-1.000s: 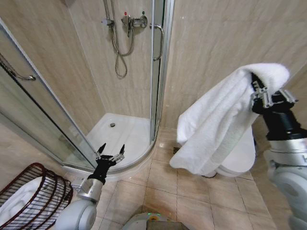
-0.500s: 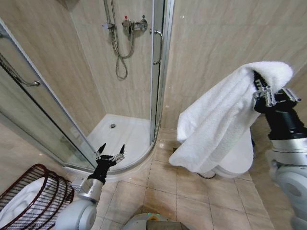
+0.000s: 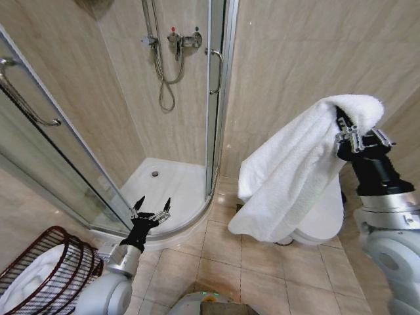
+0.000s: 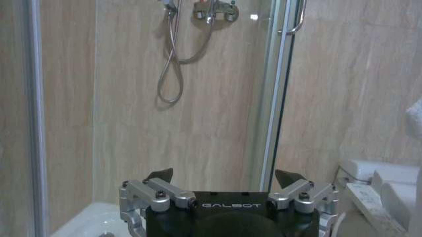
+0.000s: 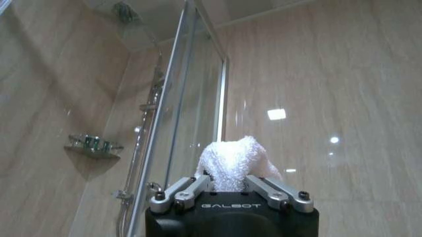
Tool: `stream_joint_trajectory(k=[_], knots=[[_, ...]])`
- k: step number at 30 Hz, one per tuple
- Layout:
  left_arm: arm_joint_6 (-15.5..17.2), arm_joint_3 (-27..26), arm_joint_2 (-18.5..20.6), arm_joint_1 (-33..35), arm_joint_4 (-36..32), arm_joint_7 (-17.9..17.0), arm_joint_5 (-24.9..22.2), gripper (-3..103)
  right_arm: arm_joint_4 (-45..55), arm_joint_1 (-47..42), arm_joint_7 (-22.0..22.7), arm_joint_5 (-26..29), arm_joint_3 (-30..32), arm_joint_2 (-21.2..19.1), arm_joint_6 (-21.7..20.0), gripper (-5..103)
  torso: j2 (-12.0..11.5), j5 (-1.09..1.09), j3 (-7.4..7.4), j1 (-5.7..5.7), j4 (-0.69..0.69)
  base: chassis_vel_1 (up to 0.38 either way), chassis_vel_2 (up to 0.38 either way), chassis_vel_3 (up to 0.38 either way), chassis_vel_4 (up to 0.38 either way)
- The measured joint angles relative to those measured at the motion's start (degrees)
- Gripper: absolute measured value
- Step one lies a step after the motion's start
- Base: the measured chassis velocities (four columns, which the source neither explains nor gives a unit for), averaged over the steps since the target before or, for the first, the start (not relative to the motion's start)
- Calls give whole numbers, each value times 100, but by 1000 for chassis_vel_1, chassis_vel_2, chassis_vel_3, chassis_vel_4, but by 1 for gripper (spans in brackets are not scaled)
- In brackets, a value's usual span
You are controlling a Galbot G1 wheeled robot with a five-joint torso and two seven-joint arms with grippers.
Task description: Discard the used towel into the hamper.
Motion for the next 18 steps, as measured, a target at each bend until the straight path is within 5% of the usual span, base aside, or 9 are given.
stream_joint_trajectory(k=[18], knots=[[0, 0, 0, 1, 0, 0, 0, 100, 1, 6, -32, -38, -23, 8, 24, 10, 451, 0, 254, 196, 0, 0, 0, 0, 0]])
